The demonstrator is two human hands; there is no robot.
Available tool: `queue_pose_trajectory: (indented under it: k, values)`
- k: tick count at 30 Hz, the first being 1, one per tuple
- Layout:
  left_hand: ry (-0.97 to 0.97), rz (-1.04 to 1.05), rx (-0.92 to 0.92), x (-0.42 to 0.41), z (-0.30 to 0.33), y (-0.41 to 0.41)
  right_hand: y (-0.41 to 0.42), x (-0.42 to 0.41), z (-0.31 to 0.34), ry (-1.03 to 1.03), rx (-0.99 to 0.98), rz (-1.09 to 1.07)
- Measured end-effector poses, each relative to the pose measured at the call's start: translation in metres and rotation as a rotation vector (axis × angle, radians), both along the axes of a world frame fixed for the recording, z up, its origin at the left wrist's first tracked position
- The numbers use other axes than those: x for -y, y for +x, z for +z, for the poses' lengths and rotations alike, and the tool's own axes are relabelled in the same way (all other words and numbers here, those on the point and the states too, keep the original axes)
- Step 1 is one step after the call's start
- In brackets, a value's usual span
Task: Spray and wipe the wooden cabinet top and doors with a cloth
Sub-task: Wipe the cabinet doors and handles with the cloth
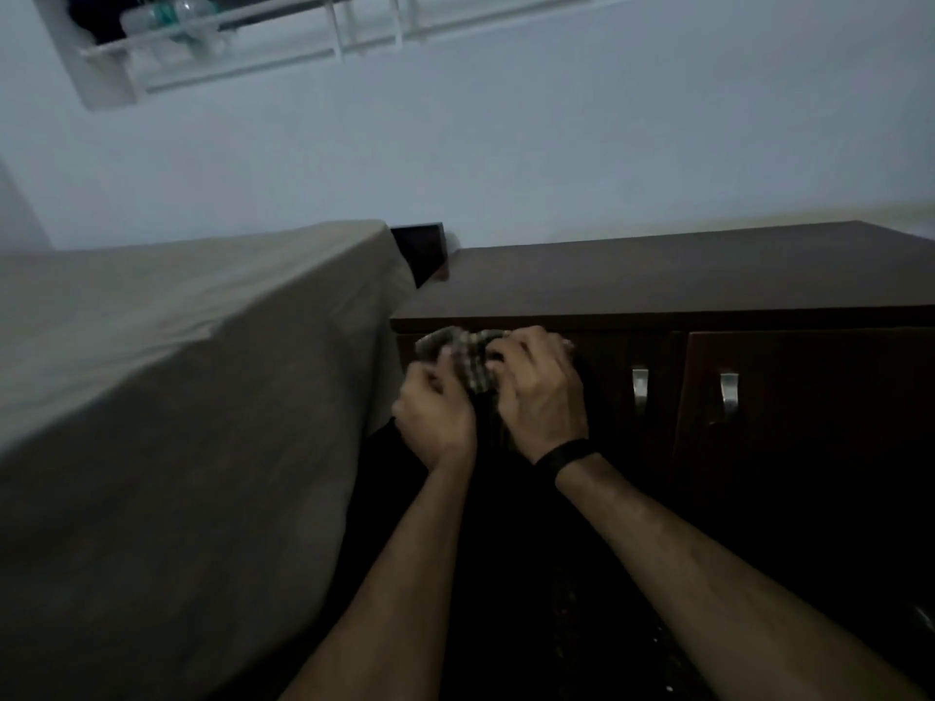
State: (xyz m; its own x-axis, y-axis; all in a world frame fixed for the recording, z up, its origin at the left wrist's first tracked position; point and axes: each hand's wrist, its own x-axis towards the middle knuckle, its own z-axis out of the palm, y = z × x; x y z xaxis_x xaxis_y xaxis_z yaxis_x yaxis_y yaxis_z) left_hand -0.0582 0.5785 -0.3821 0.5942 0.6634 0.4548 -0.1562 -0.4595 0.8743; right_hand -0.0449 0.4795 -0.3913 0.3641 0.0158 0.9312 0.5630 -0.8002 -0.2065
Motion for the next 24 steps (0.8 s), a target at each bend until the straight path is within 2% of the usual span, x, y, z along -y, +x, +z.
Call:
queue_pose_trajectory:
  k: [3, 5, 7, 11, 14, 18, 24]
  values:
    - [0.283, -0.083, -0.026, 0.018, 0.009, -0.005, -0.007, 0.015, -0.006, 0.192, -0.027, -0.060]
    - [0.300, -0.089, -0.060, 0.024, 0.014, -0.008, -0.010, 0.018, -0.006, 0.228, -0.041, -0.096]
    - [0.209, -0.071, -0.049, 0.016, 0.012, -0.006, -0.009, 0.011, -0.003, 0.192, -0.034, -0.120]
    - [-0.189, 0.055, 0.026, -0.016, 0.009, 0.004, 0.001, -0.017, 0.013, -0.058, -0.012, -0.046]
    - [-0.264, 0.118, 0.003, -0.027, 0.012, 0.013, 0.010, -0.042, 0.023, -0.171, -0.048, 0.010]
    - [-0.160, 0.101, -0.012, -0.013, 0.012, 0.009, 0.002, -0.030, 0.021, -0.213, -0.070, 0.030]
    - [0.189, -0.073, -0.019, 0.045, 0.008, -0.008, -0.019, 0.054, 0.022, -0.102, -0.094, -0.061]
